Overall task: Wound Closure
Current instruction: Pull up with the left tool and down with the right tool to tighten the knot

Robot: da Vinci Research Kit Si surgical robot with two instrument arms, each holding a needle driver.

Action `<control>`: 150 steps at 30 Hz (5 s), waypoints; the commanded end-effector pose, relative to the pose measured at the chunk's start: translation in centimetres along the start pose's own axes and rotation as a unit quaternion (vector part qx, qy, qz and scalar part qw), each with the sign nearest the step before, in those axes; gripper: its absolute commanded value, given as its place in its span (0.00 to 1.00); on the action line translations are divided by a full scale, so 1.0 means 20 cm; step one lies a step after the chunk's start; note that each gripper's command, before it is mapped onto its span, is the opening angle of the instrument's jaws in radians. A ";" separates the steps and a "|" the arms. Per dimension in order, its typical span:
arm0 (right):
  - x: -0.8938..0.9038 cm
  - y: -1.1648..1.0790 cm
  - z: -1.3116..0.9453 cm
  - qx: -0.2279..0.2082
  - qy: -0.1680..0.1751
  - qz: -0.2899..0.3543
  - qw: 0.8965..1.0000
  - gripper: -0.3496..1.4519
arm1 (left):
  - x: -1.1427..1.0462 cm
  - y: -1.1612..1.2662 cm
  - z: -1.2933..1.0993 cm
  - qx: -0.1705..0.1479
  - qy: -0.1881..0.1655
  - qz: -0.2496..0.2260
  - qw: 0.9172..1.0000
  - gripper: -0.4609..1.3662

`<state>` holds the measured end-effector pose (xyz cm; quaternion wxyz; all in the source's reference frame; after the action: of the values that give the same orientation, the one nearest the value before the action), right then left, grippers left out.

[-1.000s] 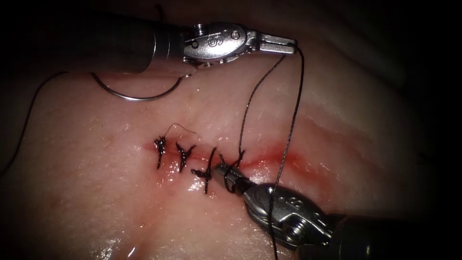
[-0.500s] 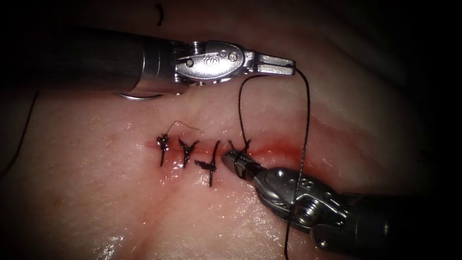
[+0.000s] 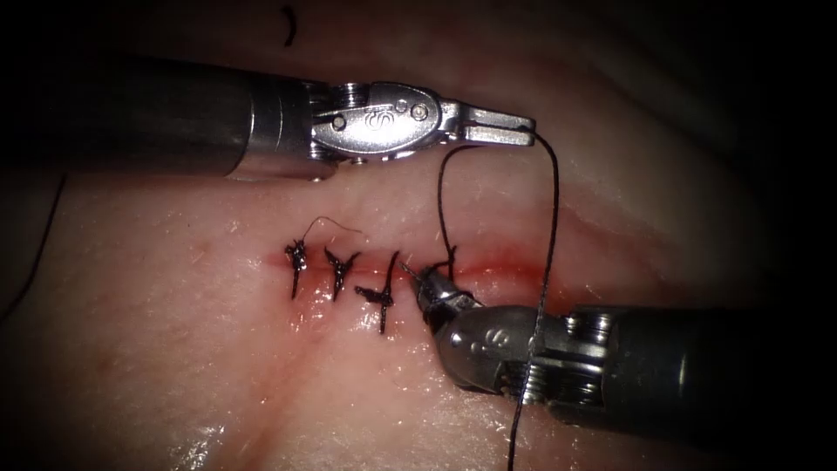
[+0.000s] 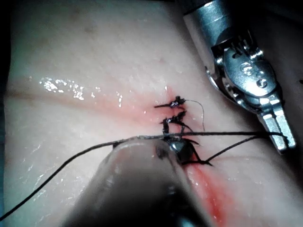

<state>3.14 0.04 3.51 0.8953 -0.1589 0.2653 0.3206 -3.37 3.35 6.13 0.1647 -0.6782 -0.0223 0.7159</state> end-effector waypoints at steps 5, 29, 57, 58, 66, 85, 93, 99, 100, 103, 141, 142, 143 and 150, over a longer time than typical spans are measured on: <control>-0.013 0.001 -0.006 0.029 0.029 0.228 0.973 0.00 | 0.000 -0.003 -0.006 -0.003 -0.001 -0.001 1.000 0.06; -0.040 -0.009 -0.026 0.073 -0.005 0.718 0.692 0.00 | 0.002 -0.028 -0.019 0.024 0.003 0.001 1.000 0.06; -0.033 -0.015 -0.046 0.108 0.056 0.442 0.889 0.00 | -0.004 -0.024 -0.019 0.030 0.000 0.008 1.000 0.06; -0.034 -0.015 -0.046 0.110 0.073 0.287 0.949 0.00 | -0.005 -0.025 -0.019 0.030 0.000 0.008 1.000 0.06; -0.030 -0.018 -0.042 0.045 0.052 0.094 0.993 0.00 | -0.006 -0.025 -0.018 0.030 0.001 0.005 1.000 0.06; -0.030 -0.032 -0.057 0.027 0.047 0.182 0.982 0.00 | -0.015 -0.051 -0.015 0.045 0.012 -0.003 0.999 0.06; -0.035 -0.034 -0.055 0.048 0.039 0.255 0.965 0.00 | -0.021 -0.056 -0.015 0.047 0.016 -0.003 0.999 0.06; -0.032 -0.029 -0.051 0.042 0.047 0.218 0.974 0.00 | -0.021 -0.059 -0.012 0.052 0.018 -0.003 0.998 0.06; -0.031 -0.028 -0.051 0.044 0.047 0.203 0.977 0.00 | -0.022 -0.061 -0.011 0.052 0.018 -0.001 0.998 0.06; -0.029 -0.025 -0.049 0.060 0.053 0.186 0.979 0.00 | -0.025 -0.066 -0.006 0.055 0.016 0.004 0.998 0.06; -0.035 -0.037 -0.046 0.102 0.049 0.137 0.984 0.00 | -0.067 -0.096 -0.005 0.075 0.009 -0.010 0.997 0.06; -0.035 -0.037 -0.046 0.102 0.049 0.137 0.984 0.00 | -0.067 -0.095 -0.005 0.075 0.009 -0.010 0.997 0.06; -0.035 -0.037 -0.046 0.102 0.049 0.137 0.984 0.00 | -0.067 -0.095 -0.005 0.075 0.009 -0.010 0.997 0.06; -0.034 -0.038 -0.045 0.102 0.048 0.134 0.984 0.00 | -0.067 -0.096 -0.005 0.075 0.009 -0.010 0.997 0.06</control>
<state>2.85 -1.28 3.25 0.8418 -0.0432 0.3590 0.4008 -2.85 4.78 7.90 0.2240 -0.6698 0.0270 0.7075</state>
